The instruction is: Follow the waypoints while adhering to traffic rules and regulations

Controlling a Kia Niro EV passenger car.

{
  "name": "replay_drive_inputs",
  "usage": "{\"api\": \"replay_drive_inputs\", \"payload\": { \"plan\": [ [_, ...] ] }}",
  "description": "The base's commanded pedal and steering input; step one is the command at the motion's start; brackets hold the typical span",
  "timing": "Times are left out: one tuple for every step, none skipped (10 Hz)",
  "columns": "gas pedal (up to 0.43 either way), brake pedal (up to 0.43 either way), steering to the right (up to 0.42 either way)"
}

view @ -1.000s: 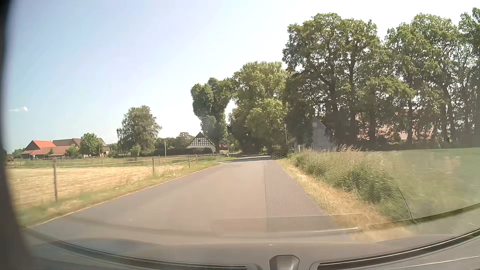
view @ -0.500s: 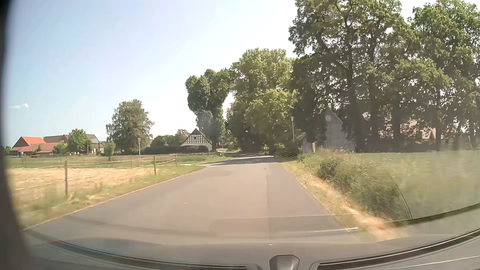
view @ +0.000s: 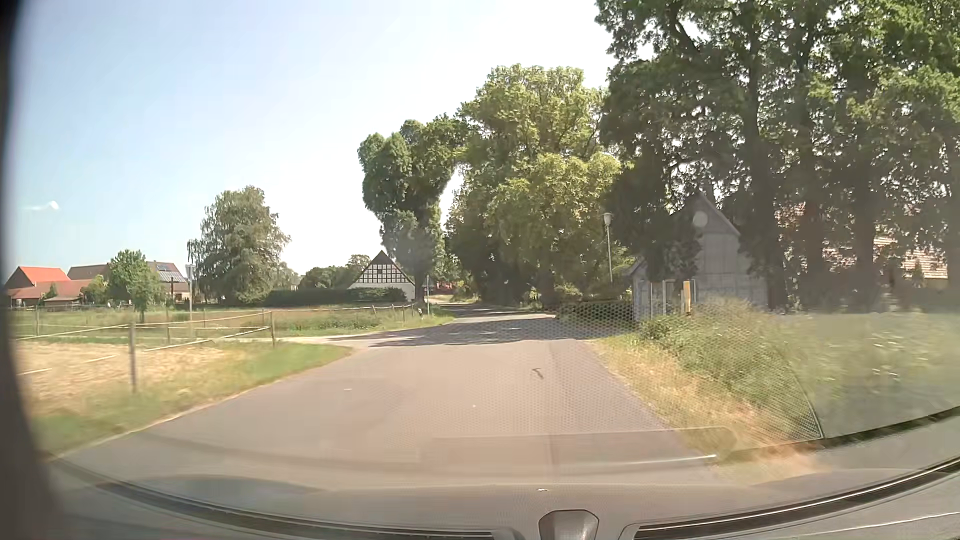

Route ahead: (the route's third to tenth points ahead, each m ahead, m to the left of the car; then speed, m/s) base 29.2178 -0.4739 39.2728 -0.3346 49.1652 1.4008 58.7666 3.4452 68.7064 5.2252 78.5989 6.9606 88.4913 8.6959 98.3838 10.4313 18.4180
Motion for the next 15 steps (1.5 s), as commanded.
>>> {"api": "replay_drive_inputs", "payload": {
  "plan": [
    [0.189, 0.006, 0.001],
    [0.189, 0.006, 0.001],
    [0.189, 0.006, 0.001],
    [0.189, 0.006, 0.001],
    [0.189, 0.006, 0.001],
    [0.189, 0.006, 0.001],
    [0.189, 0.006, 0.001],
    [0.189, 0.006, 0.001],
    [0.197, 0.006, -0.001],
    [0.197, 0.006, -0.001],
    [0.197, 0.006, -0.003],
    [0.209, 0.006, -0.005],
    [0.209, 0.006, -0.008],
    [0.209, 0.006, -0.011],
    [0.209, 0.006, -0.013]
  ]
}}
